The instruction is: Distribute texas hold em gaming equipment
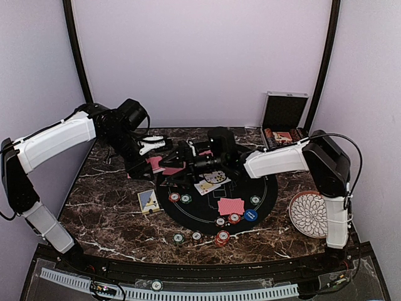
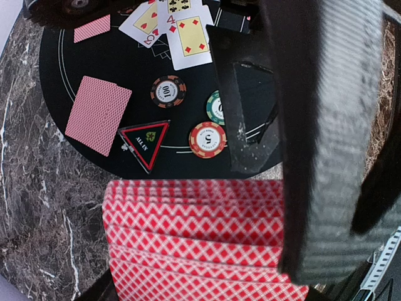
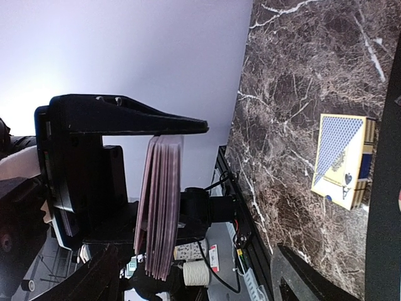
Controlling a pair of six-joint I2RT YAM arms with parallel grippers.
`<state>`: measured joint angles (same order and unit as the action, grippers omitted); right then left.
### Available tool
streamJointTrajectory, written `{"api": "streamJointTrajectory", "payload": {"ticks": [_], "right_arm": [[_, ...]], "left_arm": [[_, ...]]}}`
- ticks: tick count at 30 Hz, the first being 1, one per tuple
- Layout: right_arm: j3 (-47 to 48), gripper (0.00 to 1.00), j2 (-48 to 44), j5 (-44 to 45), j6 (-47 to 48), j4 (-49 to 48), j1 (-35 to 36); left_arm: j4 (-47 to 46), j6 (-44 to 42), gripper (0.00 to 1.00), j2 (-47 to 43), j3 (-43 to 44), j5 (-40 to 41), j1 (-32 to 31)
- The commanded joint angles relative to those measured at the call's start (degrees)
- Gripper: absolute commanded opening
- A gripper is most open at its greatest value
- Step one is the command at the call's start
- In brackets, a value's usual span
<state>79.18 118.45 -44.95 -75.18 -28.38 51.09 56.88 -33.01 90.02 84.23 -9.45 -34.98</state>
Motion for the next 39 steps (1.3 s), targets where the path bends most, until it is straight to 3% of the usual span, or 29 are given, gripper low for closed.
{"api": "streamJointTrajectory", "payload": {"ticks": [1, 22, 39], "right_arm": [[2.7, 0.84, 2.1, -1.3, -3.3, -6.8, 1.1], [19.2, 0.80, 14.0, -1.2, -1.2, 3.9, 3.4], [7.6, 0.67, 8.2, -0.8, 2.0, 2.7, 0.1]], "left_arm": [[0.3, -0.7, 0.00, -0.6, -0.1, -0.1, 0.2], [0.9, -0.6, 0.00, 0.4, 0.0, -1.0, 0.1], [1.6, -1.3, 0.00, 0.3, -0.4, -0.1, 0.1]]}}
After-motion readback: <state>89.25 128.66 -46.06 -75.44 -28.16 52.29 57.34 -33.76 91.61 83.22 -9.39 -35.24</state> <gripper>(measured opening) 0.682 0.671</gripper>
